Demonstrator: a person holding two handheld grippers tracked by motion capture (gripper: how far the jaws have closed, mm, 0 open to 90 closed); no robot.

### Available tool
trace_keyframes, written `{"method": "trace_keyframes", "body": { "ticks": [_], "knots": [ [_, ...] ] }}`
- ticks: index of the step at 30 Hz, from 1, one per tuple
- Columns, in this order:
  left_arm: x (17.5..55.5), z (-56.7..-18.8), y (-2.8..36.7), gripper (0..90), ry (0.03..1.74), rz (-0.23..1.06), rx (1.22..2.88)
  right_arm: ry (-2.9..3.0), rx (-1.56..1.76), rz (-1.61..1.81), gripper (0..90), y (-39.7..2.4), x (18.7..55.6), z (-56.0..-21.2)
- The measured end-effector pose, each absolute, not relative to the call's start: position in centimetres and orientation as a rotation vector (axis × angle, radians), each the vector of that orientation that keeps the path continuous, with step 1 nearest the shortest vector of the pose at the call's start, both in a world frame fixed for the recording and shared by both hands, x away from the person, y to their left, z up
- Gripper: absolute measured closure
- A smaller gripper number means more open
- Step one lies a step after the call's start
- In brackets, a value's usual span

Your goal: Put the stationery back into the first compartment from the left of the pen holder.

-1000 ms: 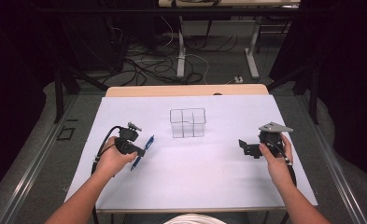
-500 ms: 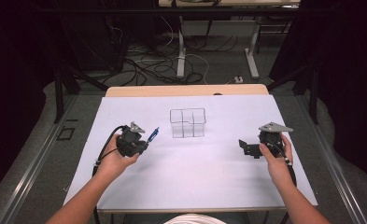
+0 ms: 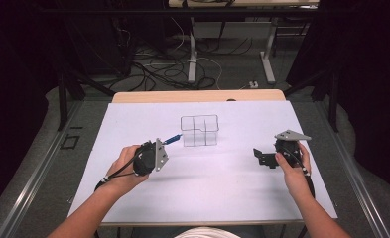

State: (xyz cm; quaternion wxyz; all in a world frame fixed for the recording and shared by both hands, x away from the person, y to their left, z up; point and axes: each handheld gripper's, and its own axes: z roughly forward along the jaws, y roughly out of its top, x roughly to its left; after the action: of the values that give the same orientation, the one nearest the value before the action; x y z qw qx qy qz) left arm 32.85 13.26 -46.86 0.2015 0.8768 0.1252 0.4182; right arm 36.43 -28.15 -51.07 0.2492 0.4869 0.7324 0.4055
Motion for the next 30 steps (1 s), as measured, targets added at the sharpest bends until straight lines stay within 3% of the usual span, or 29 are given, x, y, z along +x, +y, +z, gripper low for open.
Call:
{"method": "trace_keyframes", "body": {
  "ticks": [15,22,30],
  "knots": [
    [31.2,-44.5,11.1,79.0,-0.21,1.606,2.475,2.009,1.345,1.129,0.0,-28.1,36.4,-50.7],
    [30.6,-44.3,10.5,79.0,-0.509,1.72,2.507,2.083,1.319,1.118,0.0,-27.4,36.5,-50.4],
    [30.0,-44.8,10.0,79.0,-0.704,1.767,2.522,2.17,1.241,1.151,0.0,-25.3,36.4,-49.1]
  ]
}}
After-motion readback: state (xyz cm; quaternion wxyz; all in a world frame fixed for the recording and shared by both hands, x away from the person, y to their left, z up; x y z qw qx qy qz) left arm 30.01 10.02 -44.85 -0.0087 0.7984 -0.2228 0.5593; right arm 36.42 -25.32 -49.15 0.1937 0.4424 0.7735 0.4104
